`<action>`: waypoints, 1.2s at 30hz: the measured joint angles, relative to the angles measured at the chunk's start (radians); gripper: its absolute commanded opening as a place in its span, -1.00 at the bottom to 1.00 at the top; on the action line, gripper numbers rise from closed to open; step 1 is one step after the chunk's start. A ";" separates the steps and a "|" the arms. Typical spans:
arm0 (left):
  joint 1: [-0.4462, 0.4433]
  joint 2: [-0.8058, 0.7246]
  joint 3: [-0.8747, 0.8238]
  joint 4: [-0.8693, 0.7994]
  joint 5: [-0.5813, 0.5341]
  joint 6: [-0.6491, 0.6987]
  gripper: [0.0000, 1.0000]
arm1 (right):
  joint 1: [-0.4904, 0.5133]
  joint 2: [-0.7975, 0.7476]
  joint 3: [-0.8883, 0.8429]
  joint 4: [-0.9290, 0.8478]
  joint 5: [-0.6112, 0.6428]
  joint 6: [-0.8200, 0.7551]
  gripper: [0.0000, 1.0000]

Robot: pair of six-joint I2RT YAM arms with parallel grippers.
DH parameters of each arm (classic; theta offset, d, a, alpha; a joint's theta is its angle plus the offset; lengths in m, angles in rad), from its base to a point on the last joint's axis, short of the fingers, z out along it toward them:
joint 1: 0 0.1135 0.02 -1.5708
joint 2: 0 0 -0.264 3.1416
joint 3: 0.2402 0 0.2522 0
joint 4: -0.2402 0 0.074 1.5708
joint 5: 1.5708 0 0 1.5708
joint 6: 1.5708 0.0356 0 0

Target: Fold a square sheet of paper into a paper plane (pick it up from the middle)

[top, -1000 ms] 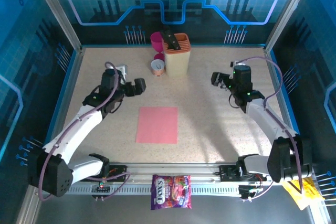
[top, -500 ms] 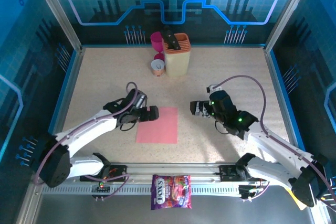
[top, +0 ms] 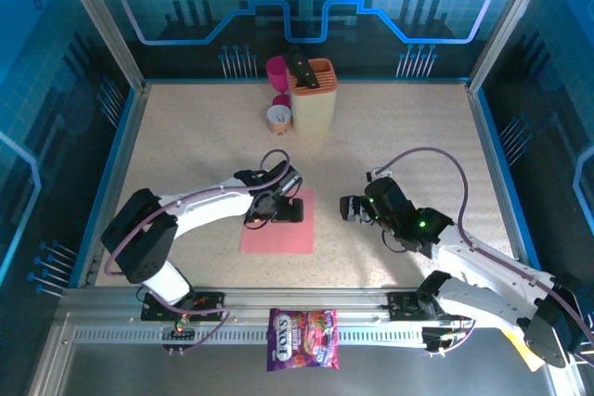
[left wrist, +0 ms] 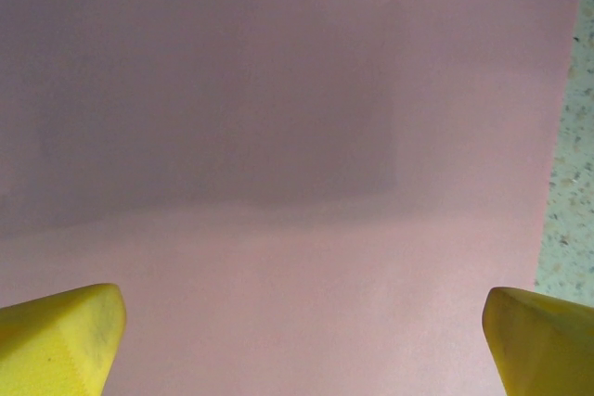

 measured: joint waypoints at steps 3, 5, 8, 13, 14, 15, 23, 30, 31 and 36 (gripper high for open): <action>-0.005 0.016 0.011 -0.017 -0.023 0.000 1.00 | -0.013 -0.012 -0.005 -0.002 -0.008 0.000 0.99; -0.010 0.019 0.013 -0.021 -0.036 -0.002 1.00 | -0.024 -0.020 -0.008 -0.003 -0.015 0.000 0.99; -0.023 0.026 0.023 -0.026 -0.053 -0.012 0.99 | -0.039 -0.027 -0.010 -0.002 -0.033 0.003 0.99; -0.043 0.064 0.041 -0.026 -0.076 -0.027 1.00 | -0.055 -0.027 -0.019 0.002 -0.056 0.007 0.99; -0.045 0.069 0.042 -0.026 -0.079 -0.028 1.00 | -0.057 -0.027 -0.019 0.001 -0.063 0.007 0.99; -0.047 0.076 0.042 -0.027 -0.084 -0.031 1.00 | -0.060 -0.027 -0.020 0.002 -0.064 0.008 0.99; -0.049 0.100 0.042 -0.025 -0.101 -0.053 1.00 | -0.078 -0.015 -0.020 0.012 -0.095 0.007 0.99; -0.053 0.132 0.041 -0.020 -0.103 -0.078 1.00 | -0.089 -0.011 -0.031 0.021 -0.113 0.008 0.99; -0.056 0.135 0.041 -0.021 -0.103 -0.078 1.00 | -0.091 -0.011 -0.033 0.021 -0.114 0.008 0.99; -0.062 0.153 0.041 -0.010 -0.106 -0.079 0.97 | -0.100 -0.011 -0.042 0.020 -0.117 0.009 0.99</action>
